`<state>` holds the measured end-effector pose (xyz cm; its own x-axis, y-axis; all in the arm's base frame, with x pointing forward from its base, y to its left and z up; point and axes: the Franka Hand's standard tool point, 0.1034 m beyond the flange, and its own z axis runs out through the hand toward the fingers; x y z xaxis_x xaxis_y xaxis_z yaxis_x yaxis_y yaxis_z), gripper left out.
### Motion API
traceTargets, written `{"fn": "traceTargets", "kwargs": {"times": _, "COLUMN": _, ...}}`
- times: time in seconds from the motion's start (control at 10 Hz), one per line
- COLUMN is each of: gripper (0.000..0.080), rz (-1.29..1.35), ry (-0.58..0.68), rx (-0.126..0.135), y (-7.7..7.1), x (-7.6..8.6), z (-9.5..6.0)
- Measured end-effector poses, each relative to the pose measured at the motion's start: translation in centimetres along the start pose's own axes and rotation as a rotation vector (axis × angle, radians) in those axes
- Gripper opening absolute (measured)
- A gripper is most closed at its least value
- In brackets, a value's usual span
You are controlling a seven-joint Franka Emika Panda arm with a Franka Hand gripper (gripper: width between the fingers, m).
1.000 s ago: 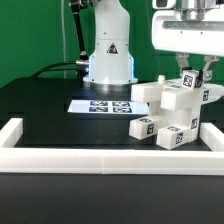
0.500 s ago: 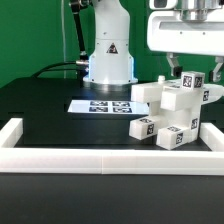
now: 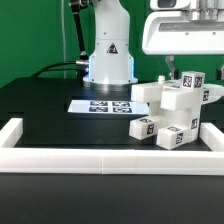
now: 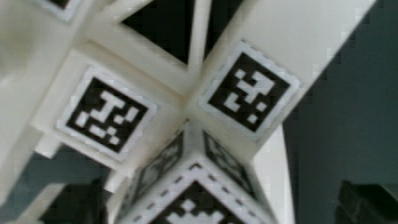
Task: Assemble chair
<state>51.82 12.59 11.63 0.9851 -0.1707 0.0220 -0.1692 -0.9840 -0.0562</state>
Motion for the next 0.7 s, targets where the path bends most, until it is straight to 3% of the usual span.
{"fn": "traceTargets", "kwargs": {"times": 0.7, "gripper": 0.0637, "rz": -0.429, "ry": 0.001, "rx": -0.001, "y": 0.5, "x": 0.23, "z": -0.04}}
